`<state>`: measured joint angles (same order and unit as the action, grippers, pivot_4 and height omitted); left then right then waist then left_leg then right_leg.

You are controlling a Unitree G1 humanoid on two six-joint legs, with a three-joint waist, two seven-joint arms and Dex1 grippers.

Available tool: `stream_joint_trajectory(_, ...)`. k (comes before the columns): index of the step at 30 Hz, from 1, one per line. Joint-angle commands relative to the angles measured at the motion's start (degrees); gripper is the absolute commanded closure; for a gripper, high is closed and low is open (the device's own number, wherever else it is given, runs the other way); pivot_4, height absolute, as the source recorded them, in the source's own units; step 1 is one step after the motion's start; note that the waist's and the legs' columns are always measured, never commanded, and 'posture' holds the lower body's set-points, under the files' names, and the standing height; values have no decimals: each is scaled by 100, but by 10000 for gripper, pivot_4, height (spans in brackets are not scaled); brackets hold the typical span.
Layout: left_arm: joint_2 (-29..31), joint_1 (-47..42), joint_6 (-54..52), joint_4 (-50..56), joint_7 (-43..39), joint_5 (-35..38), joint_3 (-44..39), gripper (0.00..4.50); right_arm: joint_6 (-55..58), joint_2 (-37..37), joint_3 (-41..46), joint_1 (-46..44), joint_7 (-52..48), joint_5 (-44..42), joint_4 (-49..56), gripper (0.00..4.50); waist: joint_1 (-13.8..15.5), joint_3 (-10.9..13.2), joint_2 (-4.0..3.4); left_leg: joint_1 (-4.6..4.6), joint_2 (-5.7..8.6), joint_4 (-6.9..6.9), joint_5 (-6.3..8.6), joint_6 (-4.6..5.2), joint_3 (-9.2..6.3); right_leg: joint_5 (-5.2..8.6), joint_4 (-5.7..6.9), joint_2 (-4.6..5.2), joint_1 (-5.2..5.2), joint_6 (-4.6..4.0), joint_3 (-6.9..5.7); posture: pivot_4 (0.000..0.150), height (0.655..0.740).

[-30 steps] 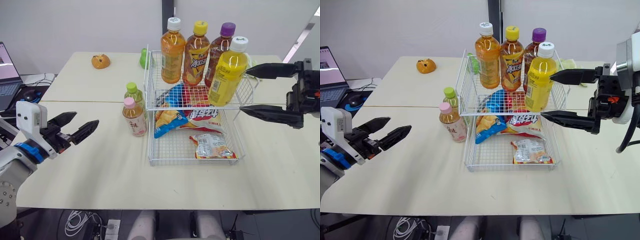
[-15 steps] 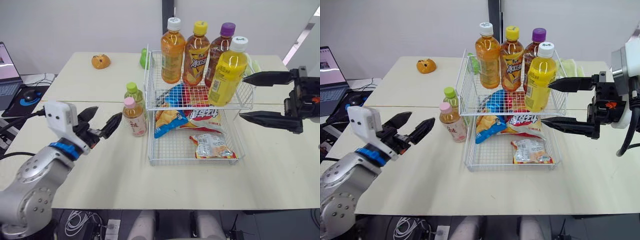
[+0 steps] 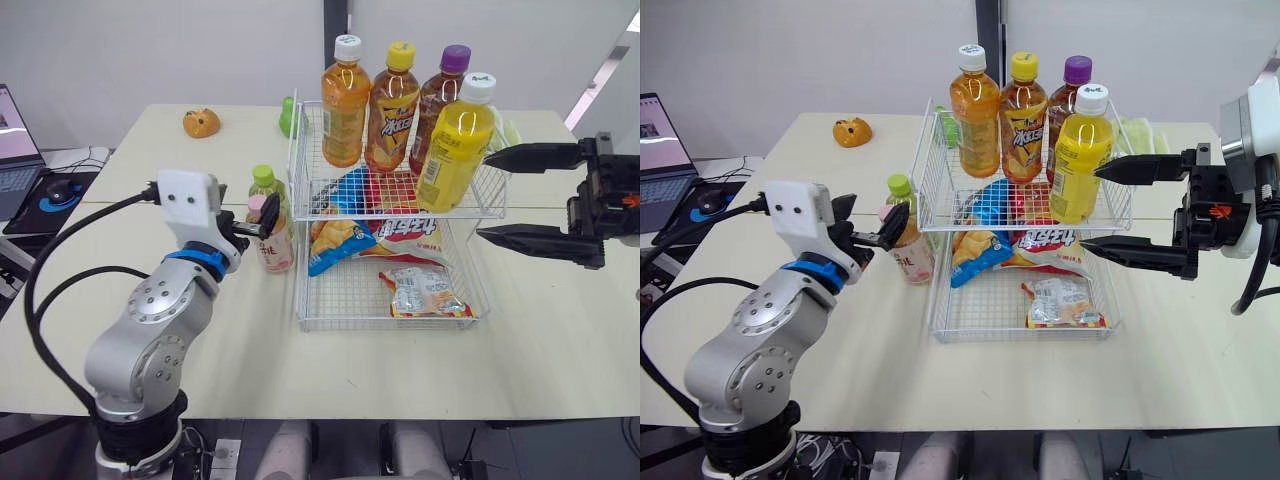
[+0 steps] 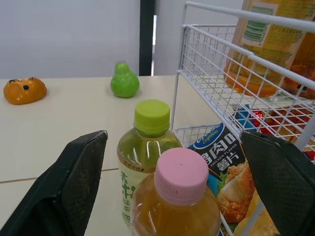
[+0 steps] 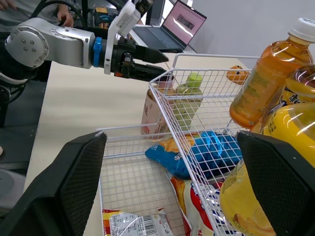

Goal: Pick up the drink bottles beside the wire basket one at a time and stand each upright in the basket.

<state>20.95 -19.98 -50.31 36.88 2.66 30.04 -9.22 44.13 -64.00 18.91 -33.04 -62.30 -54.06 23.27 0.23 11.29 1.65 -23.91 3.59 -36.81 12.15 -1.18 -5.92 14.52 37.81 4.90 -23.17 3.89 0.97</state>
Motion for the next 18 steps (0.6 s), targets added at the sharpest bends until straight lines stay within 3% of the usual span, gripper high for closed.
stream_joint_trajectory(1, -137, -207, -76, -20, 106, -160, 140, 191, -98, -23, 105, -123, 31, -29, 72, 0, 3, 0, 0, 0, 0, 0, 0, 0, -1, 0, 0, 0, 0, 0, -1, 1500, 7400)
stream_joint_trajectory(11, -359, -385, -150, -229, 166, -590, 386, 191, -101, -20, 82, -143, 43, -22, 59, 0, 16, 1, 1, -2, 2, -1, 0, 0, -2, 0, 0, 1, 0, 1, -2, 1500, 7400)
stream_joint_trajectory(14, -433, -409, -212, -297, 137, -607, 387, 6286, -111, -16, 63, -156, 37, -5, 41, 0, 18, 1, 2, -3, 2, -2, 0, 0, -2, 0, 0, 1, 0, 1, -2, 1500, 7400)
stream_joint_trajectory(18, -454, -415, -224, -390, 58, -672, 419, 19557, -121, 1, 49, -165, 42, 3, 35, 0, 17, 1, 2, -2, 1, -1, 0, 0, -2, 0, 0, 1, 0, 1, -2, 1500, 7400)
